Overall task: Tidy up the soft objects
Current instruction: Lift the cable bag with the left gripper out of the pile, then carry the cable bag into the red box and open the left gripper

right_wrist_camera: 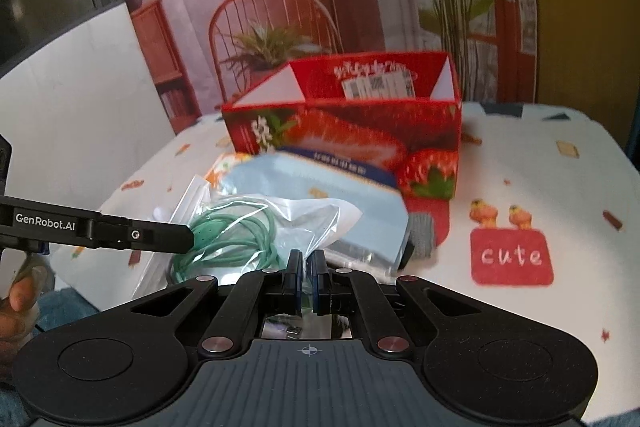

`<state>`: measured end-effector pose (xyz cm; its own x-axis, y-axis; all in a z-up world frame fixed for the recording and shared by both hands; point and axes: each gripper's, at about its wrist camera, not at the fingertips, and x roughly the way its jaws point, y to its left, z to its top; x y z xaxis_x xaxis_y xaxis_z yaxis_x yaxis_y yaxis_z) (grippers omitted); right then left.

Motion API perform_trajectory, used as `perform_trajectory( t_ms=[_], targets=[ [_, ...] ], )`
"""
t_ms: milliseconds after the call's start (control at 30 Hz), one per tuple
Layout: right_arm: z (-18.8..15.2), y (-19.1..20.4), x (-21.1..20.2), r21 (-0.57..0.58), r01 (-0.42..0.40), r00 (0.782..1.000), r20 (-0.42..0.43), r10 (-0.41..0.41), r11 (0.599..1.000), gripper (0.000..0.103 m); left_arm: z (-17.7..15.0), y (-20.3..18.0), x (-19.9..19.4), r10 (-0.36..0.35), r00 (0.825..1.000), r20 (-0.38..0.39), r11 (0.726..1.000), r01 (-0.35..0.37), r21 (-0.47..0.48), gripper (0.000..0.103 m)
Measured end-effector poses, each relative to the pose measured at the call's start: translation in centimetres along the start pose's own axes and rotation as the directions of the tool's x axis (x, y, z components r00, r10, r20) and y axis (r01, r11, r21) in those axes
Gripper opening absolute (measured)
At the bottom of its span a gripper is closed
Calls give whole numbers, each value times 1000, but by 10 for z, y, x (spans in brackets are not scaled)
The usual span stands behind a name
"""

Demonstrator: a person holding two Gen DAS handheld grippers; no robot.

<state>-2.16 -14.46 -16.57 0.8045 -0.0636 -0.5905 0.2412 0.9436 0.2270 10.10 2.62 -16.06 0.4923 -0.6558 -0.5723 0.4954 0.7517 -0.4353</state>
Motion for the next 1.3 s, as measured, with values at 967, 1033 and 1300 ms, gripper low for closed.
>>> perform_trajectory(
  t_ms=[967, 1033, 1300],
  targets=[
    [165, -67, 123, -75, 25, 995, 101, -17, 997, 5, 166, 26, 113, 52, 998, 40, 999, -52, -13, 18],
    [170, -74, 135, -74, 30, 996, 89, -23, 997, 4, 172, 30, 124, 67, 997, 31, 998, -66, -15, 18],
    [181, -89, 186, -80, 50, 999, 16, -49, 996, 5, 186, 49, 163, 116, 992, -51, 993, -117, -15, 19]
  ],
)
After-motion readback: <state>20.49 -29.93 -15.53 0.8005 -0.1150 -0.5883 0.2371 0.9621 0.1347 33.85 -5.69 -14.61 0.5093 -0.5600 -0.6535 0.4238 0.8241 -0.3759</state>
